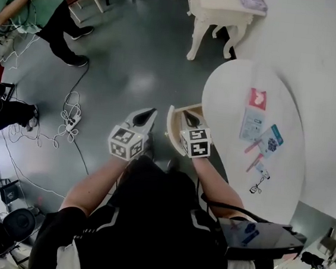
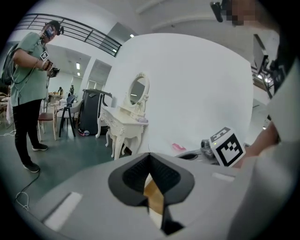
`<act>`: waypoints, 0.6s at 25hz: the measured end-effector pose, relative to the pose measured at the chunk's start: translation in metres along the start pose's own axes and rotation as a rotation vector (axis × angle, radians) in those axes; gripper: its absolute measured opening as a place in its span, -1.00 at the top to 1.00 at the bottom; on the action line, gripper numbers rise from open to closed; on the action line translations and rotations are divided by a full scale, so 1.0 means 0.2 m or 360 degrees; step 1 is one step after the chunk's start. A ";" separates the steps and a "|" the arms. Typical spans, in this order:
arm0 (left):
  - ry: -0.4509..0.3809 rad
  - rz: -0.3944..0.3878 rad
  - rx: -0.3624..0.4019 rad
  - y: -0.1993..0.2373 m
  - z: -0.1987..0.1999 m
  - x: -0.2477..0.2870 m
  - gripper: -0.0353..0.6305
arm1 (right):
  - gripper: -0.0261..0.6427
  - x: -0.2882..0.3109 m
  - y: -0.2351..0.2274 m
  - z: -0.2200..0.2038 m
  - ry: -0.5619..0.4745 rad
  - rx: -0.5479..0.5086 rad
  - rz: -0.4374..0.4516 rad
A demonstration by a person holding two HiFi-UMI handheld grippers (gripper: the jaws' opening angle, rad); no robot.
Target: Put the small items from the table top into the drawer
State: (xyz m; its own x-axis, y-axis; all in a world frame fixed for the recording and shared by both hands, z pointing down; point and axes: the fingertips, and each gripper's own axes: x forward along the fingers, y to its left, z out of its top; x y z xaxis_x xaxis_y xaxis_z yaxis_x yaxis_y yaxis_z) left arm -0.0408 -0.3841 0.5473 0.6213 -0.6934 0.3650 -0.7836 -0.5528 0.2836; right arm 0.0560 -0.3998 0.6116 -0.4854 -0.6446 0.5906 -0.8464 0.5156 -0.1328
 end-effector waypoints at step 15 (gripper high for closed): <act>-0.0302 0.0045 0.0147 -0.11 0.44 -0.20 0.89 | 0.92 -0.41 0.10 0.54 -0.0413 -0.0014 0.0091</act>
State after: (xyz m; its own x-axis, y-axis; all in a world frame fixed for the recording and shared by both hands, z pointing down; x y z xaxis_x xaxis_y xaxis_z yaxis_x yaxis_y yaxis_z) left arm -0.0481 -0.3861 0.4489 0.5956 -0.7791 0.1956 -0.8024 -0.5658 0.1897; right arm 0.0555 -0.3966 0.4749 -0.5734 -0.7369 0.3582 -0.8146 0.5596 -0.1528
